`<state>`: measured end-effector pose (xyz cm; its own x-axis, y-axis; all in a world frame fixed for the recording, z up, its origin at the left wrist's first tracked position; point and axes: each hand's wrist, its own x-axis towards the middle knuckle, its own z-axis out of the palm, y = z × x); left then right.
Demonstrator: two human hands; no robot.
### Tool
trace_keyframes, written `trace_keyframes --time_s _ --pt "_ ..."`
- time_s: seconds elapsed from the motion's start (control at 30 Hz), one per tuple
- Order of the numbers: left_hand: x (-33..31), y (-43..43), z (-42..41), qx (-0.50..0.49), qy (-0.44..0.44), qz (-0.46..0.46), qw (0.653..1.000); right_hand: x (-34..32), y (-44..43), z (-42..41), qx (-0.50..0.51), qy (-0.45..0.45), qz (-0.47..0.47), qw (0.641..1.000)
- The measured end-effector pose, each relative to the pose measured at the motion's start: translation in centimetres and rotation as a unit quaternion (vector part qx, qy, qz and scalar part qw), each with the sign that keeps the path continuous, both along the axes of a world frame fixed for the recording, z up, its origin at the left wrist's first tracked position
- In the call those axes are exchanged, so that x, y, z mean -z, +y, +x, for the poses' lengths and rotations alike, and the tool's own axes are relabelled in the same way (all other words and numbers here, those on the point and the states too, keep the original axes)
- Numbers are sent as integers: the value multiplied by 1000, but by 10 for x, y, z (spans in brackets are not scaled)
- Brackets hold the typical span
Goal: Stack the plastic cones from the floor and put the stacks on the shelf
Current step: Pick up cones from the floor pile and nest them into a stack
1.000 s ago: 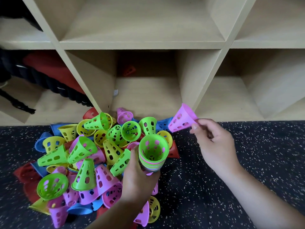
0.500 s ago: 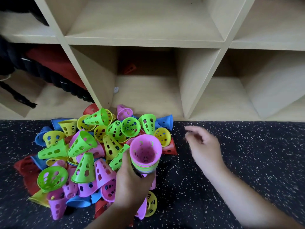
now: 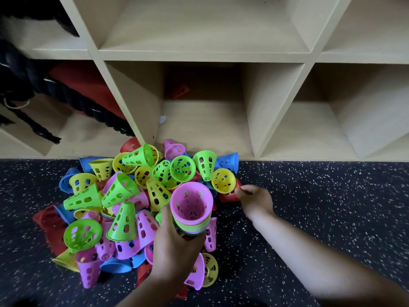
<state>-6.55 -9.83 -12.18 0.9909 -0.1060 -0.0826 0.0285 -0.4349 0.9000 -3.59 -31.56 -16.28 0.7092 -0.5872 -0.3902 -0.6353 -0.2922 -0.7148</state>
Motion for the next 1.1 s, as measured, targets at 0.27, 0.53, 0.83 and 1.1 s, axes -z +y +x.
trace_keyframes --time_s 0.27,0.53,0.83,1.1 --pt "2 -2 -1 8 3 -6 1000 -75 -3 -47 62 -218 -14 974" --pt "2 -12 -8 15 -12 -7 1000 -150 29 -67 -259 -381 -112 880" --pt "-7 -9 -4 6 9 -10 1000 -57 -7 -2 -43 -89 -58 993" --pt "-7 -1 4 2 15 -1 1000 -14 -15 7 -291 -30 -222 930"
